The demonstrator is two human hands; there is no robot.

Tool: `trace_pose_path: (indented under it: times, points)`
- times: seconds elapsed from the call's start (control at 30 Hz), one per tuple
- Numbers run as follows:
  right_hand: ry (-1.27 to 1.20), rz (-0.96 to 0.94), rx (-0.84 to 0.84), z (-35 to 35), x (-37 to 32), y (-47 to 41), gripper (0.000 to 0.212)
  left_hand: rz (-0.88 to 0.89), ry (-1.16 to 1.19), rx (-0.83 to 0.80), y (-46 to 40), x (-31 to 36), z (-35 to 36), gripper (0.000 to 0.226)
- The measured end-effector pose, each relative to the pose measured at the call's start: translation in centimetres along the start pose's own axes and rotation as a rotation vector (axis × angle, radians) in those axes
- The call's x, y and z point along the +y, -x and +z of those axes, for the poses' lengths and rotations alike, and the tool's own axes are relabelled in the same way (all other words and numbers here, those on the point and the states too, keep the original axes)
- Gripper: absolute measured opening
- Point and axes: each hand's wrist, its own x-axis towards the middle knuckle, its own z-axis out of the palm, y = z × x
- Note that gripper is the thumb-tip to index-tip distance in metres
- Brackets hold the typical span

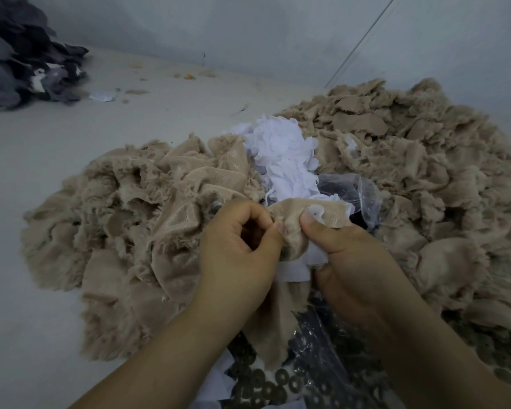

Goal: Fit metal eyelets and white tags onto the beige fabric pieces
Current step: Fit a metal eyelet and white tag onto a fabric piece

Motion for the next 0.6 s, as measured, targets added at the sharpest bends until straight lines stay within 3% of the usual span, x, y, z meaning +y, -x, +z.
trace_pose_path:
  times: [0.07, 0.2, 0.3, 0.4, 0.53, 0.6]
  points:
    - [0.067, -0.057, -0.004, -0.2, 0.2, 0.1, 0.042, 0.079, -0.082, -0.012, -0.5, 0.7, -0.3, 0.008]
    - [0.28, -0.182, 0.012, -0.5, 0.8, 0.2, 0.02, 0.171, -0.319, -0.165, -1.7, 1.7, -0.1, 0.031]
    - [0.328, -0.222, -0.001, -0.6, 1.0, 0.2, 0.019, 0.182, -0.383, -0.249, -2.3, 2.0, 0.4, 0.024]
    - [0.284, -0.218, -0.042, -0.5, 0.9, 0.2, 0.017, 0.167, -0.298, -0.207, -2.6, 2.2, 0.7, 0.004]
    - [0.117, -0.099, -0.161, -0.2, 0.3, 0.3, 0.019, 0.187, -0.27, -0.131, -2.5, 2.2, 0.4, 0.009]
    - [0.025, -0.014, -0.205, 0.0, -0.1, 0.3, 0.03, 0.143, -0.228, -0.103, -2.5, 2.2, 0.2, 0.009]
